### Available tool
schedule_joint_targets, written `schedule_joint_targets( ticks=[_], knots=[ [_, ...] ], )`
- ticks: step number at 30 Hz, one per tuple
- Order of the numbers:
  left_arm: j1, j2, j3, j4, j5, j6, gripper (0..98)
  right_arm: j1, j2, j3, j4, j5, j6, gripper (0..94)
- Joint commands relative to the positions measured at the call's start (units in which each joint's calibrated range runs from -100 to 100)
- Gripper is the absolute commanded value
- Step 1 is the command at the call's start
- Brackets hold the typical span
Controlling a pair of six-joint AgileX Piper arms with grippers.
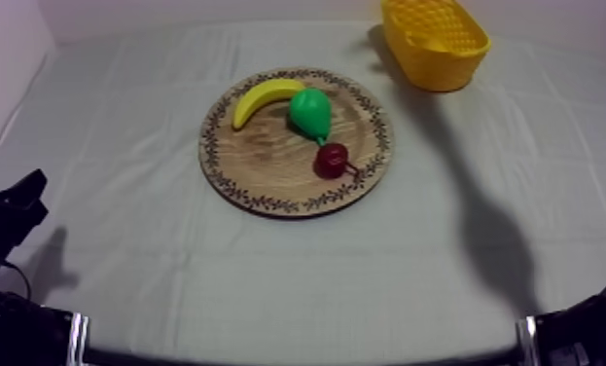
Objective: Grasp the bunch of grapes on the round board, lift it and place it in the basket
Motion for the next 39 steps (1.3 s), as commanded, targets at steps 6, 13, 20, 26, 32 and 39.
schedule_joint_targets(
  ticks=[6, 13, 20, 26, 32, 39],
  knots=[
    [0.0, 0.0, 0.0, 0.01, 0.0, 0.0, 0.0, 0.3, 12.7, -14.6, 0.5, -0.5, 0.2, 34.2],
    [0.0, 0.0, 0.0, 0.01, 0.0, 0.0, 0.0, 1.0, 17.4, -15.6, 0.5, -0.9, 0.4, 34.0],
    [0.0, 0.0, 0.0, 0.01, 0.0, 0.0, 0.0, 1.5, 18.3, -11.8, 0.1, -2.4, 0.7, 33.7],
    [0.0, 0.0, 0.0, 0.01, 0.0, 0.0, 0.0, 1.3, 18.1, -8.6, 0.0, -3.6, 0.8, 33.9],
    [0.0, 0.0, 0.0, 0.01, 0.0, 0.0, 0.0, 1.2, 17.8, -5.9, -0.3, -5.5, 0.8, 37.0],
    [0.0, 0.0, 0.0, 0.01, 0.0, 0.0, 0.0, 1.6, 17.0, -3.3, -1.7, -7.4, 1.9, 69.0]
  ],
)
